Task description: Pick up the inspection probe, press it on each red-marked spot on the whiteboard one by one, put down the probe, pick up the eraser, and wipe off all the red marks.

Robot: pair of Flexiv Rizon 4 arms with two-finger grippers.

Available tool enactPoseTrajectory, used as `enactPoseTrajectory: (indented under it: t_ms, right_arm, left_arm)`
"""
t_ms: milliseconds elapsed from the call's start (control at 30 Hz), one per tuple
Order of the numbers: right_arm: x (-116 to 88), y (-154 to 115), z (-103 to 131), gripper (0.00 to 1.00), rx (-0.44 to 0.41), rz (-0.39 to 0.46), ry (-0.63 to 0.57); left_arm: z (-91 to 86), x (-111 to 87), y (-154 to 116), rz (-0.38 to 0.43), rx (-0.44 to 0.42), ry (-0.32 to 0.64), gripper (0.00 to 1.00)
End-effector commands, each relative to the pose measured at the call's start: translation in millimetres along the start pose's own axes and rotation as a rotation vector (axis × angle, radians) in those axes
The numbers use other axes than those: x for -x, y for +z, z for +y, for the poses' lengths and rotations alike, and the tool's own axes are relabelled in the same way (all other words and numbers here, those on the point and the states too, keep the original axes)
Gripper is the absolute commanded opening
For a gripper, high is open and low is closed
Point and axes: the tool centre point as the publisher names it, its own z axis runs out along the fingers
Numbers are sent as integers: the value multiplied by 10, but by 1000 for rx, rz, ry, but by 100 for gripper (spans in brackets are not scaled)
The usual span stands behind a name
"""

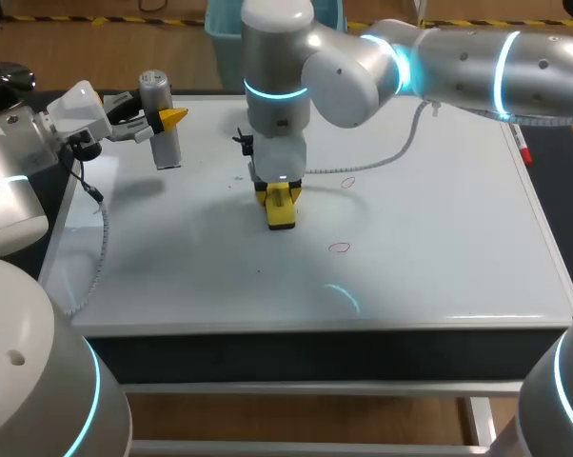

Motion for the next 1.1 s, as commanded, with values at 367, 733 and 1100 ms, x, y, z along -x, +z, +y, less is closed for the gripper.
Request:
enactPoseTrajectory:
  t_ms: [367,733,1100]
  right_arm:
    - [-413,25,-216,0,-19,-9,78]
    - [-665,-369,-332,0,-31,-31,165]
    - [-974,-718,-392,0,-54,-49,224]
  left_arm:
    - [-9,-5,0,-2,-1,1,0]
    - [-9,-5,0,-2,-1,1,0]
    - [-9,-5,0,-2,-1,1,0]
